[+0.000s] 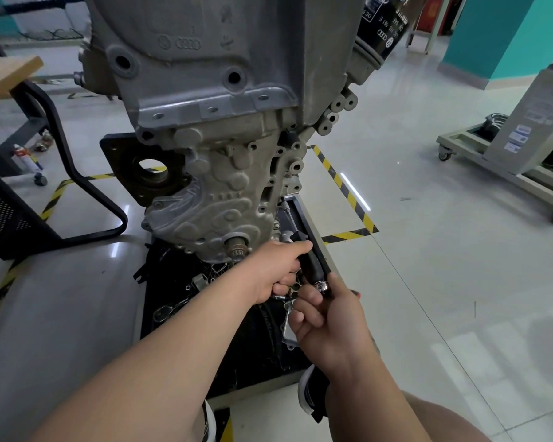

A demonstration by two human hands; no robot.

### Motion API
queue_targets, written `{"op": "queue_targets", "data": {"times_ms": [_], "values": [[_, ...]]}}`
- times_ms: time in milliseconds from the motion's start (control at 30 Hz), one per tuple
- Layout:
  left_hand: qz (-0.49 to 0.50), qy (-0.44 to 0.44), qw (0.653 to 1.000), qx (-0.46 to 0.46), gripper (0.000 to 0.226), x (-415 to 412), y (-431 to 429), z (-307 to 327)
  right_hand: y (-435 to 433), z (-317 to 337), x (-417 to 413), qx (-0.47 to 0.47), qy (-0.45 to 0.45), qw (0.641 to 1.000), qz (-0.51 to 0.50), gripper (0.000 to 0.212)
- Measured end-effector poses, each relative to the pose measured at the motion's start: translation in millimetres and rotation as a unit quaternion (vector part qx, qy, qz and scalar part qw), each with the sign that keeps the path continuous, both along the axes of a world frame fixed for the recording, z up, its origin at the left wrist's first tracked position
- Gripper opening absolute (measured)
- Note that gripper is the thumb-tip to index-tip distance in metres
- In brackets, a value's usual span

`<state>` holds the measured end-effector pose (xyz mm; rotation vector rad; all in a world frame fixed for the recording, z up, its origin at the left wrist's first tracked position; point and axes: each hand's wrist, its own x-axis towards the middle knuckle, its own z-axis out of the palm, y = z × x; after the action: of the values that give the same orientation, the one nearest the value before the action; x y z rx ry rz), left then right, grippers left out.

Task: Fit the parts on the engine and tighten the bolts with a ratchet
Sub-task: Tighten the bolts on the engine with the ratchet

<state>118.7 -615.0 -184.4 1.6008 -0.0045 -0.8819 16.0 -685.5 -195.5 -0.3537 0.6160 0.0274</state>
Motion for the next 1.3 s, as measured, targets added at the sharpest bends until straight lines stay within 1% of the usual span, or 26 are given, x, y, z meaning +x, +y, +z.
{"op": "queue_targets", "data": {"times_ms": [100,200,500,567,633,667,733,800,867,967,1033,1100,1167,1233,1300], "values": [[-0.015,-0.006,1.0,0.006,0.016,0.2,-0.3,0.4,0.6,1.0,-0.7,0.09,-0.026,0.996,0.007,0.043],[-0.022,-0.004,1.0,0.006,0.022,1.0,1.0,-0.1,1.6,1.4,-0.9,0.128,-0.037,0.991,0.009,0.046],[-0.021,-0.032,0.999,0.016,0.019,0.8,0.8,-3.3,3.0,-0.6,0.8,0.106,-0.022,0.994,0.016,0.045],[-0.016,-0.036,0.999,0.016,0.021,0.2,0.0,-3.6,2.6,-1.6,1.0,0.092,-0.021,0.995,0.015,0.046],[-0.012,-0.038,0.999,0.015,0.023,-0.7,-0.8,-3.7,2.4,-3.0,1.1,0.05,-0.015,0.999,0.016,0.047],[-0.01,-0.039,0.999,0.016,0.024,-1.3,-1.0,-3.7,2.5,-3.5,1.5,0.014,-0.006,1.0,0.017,0.046],[-0.004,-0.041,0.999,0.019,0.026,-2.5,-1.5,-3.3,2.9,-5.4,2.6,-0.093,0.019,0.995,0.019,0.039],[0.0,-0.044,0.999,0.022,0.027,-3.2,-2.5,-2.7,3.1,-7.3,3.8,-0.22,0.044,0.974,0.024,0.034],[0.001,-0.043,0.999,0.022,0.027,-3.6,-3.3,-1.7,2.5,-7.8,4.2,-0.311,0.06,0.948,0.029,0.031],[0.005,-0.042,0.999,0.02,0.027,-3.8,-3.3,0.1,2.0,-8.1,3.4,-0.388,0.059,0.919,0.033,0.026],[0.008,-0.047,0.999,0.021,0.027,-3.6,-3.2,0.5,2.3,-8.3,2.0,-0.449,0.058,0.891,0.029,0.02],[0.009,-0.052,0.998,0.022,0.026,-3.1,-3.0,0.3,2.9,-9.1,-0.2,-0.532,0.046,0.845,0.032,0.015],[0.011,-0.054,0.998,0.021,0.026,-3.1,-2.6,0.2,2.9,-9.9,-3.0,-0.617,0.035,0.785,0.045,0.013],[0.012,-0.054,0.998,0.021,0.026,-3.5,-2.0,0.2,4.0,-8.9,-5.5,-0.688,0.027,0.722,0.071,0.02],[0.012,-0.057,0.998,0.029,0.025,-3.8,-1.4,1.0,6.2,-6.4,-7.5,-0.735,0.021,0.671,0.093,0.025]]}}
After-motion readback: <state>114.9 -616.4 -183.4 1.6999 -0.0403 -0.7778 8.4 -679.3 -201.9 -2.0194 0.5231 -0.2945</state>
